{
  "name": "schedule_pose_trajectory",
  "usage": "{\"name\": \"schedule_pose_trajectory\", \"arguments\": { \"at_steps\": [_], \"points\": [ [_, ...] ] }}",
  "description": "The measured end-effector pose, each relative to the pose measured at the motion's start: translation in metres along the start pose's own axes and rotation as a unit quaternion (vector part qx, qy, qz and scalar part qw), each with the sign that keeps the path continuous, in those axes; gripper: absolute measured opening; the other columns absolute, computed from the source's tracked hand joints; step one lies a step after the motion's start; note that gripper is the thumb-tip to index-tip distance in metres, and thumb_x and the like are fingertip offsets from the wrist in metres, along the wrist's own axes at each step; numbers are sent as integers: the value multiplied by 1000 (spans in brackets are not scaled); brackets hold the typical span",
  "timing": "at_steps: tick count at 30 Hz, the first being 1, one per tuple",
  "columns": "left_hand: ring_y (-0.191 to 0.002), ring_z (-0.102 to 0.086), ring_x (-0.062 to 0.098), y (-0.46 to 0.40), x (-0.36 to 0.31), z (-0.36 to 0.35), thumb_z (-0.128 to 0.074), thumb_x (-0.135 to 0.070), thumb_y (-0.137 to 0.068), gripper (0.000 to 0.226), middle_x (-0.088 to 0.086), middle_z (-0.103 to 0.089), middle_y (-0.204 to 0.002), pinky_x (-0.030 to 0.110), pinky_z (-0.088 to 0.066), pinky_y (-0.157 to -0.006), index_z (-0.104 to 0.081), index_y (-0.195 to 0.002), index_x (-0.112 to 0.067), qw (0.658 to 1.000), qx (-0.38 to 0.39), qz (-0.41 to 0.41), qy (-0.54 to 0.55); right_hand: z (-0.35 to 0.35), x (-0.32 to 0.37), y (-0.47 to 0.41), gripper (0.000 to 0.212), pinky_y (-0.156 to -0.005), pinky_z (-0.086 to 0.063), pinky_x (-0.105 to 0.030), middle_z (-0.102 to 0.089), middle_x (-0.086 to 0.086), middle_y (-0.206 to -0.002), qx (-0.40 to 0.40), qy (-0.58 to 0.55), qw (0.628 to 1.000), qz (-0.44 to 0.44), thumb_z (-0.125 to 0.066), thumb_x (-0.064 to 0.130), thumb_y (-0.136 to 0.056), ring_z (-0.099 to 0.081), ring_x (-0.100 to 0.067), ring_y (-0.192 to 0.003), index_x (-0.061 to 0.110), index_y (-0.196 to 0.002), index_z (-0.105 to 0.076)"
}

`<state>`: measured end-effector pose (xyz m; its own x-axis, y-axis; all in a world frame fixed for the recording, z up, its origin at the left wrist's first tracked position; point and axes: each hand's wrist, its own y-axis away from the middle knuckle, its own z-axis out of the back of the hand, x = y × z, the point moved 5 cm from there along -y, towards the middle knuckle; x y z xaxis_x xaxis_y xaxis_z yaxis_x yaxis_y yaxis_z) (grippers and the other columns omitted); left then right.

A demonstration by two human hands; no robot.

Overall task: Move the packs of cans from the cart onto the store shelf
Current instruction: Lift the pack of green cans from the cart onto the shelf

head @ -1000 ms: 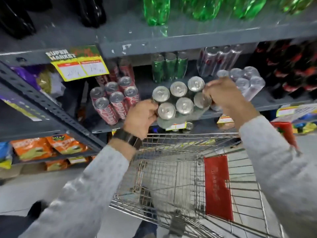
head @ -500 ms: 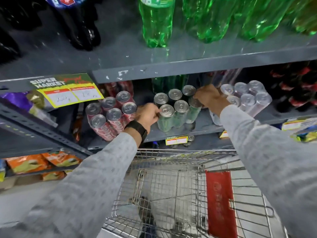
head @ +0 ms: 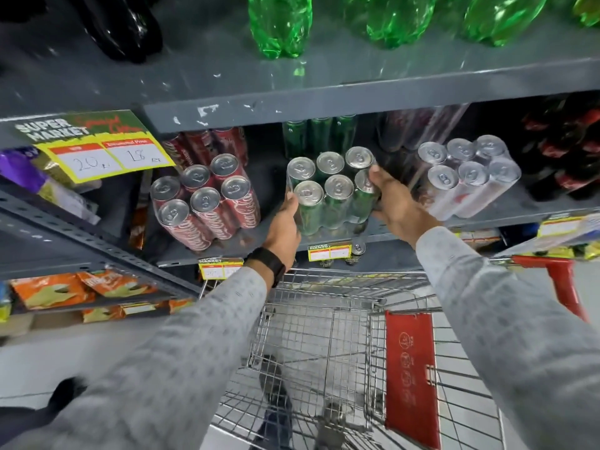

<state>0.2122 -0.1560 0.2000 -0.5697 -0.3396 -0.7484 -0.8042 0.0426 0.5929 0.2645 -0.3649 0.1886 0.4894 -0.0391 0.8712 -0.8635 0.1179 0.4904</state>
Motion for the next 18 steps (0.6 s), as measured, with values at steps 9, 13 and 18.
{"name": "schedule_pose_trajectory", "arguments": {
  "at_steps": [9, 13, 18],
  "points": [
    [-143, -54, 19, 2, -2, 3, -44, -53, -105, 57, -1, -56, -157, 50, -29, -128, -48, -154, -26, 999, -12, -4, -30, 1, -7, 12, 19, -72, -50, -30, -70, 28, -101, -22, 18, 999, 17, -42, 54, -100, -67, -7, -101, 57, -102, -61],
    [-145, -52, 19, 1, 2, 5, -44, -52, -105, 58, 0, -54, -159, 49, -29, -129, -46, -156, -25, 999, -13, -5, -35, 4, -6, 9, 25, -75, -49, -32, -70, 37, -83, -31, 32, 999, 15, -43, 56, -98, -66, -5, -94, 61, -86, -64],
    [-143, -53, 18, -4, 5, 6, -43, -53, -105, 57, -1, -55, -158, 45, -30, -127, -48, -155, -25, 999, -20, -9, -27, 3, -9, 12, 34, -82, -47, -31, -65, 27, -109, -21, 44, 999, 16, -44, 57, -98, -61, -7, -110, 51, -127, -60]
  ]
}}
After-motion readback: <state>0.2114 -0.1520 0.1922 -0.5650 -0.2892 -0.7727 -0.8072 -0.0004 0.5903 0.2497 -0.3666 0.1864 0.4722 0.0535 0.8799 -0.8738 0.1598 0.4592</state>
